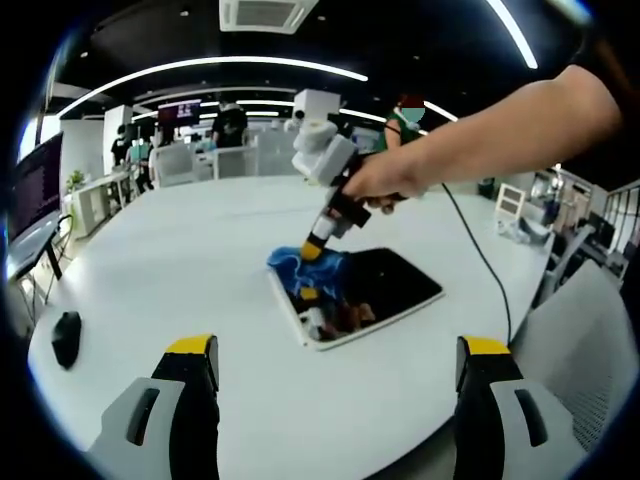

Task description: Wipe the mirror surface with the cleaning cloth until all visible marks leave the cleaned area.

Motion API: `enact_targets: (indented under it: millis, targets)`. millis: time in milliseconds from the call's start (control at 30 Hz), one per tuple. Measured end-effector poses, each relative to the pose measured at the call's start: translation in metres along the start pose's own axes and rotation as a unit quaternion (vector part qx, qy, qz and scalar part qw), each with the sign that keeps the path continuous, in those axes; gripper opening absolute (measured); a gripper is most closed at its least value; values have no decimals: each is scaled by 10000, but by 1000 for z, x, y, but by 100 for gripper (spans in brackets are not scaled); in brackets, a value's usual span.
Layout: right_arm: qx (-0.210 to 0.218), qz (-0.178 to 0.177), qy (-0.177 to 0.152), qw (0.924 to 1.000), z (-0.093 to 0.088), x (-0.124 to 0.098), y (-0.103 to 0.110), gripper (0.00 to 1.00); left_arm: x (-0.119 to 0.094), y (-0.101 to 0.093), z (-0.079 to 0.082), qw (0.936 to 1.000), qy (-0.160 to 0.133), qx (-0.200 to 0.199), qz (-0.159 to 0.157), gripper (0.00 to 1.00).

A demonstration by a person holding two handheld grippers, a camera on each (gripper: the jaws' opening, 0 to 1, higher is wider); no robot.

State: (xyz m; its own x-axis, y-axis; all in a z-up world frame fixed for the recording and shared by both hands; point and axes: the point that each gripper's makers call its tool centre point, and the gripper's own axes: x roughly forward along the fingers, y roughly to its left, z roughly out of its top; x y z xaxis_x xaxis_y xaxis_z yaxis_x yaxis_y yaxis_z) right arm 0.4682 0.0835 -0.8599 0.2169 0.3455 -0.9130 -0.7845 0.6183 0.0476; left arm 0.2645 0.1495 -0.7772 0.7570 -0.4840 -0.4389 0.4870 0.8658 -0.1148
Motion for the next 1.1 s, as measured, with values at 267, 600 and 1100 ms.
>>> enact_targets:
  millis: [267,600,1100]
  targets:
    - [-87,-87,-16,9999,-1,-2,-1,1,0,0,0,10000,-7,-3,9,99]
    - [-64,-151,-58,9998,-6,-6,-1,1,0,0,1,10000,-21,-9,17,99]
    - [-51,-328,-206,9992,-17,-12,8,1,0,0,0,10000,-22,4,18,99]
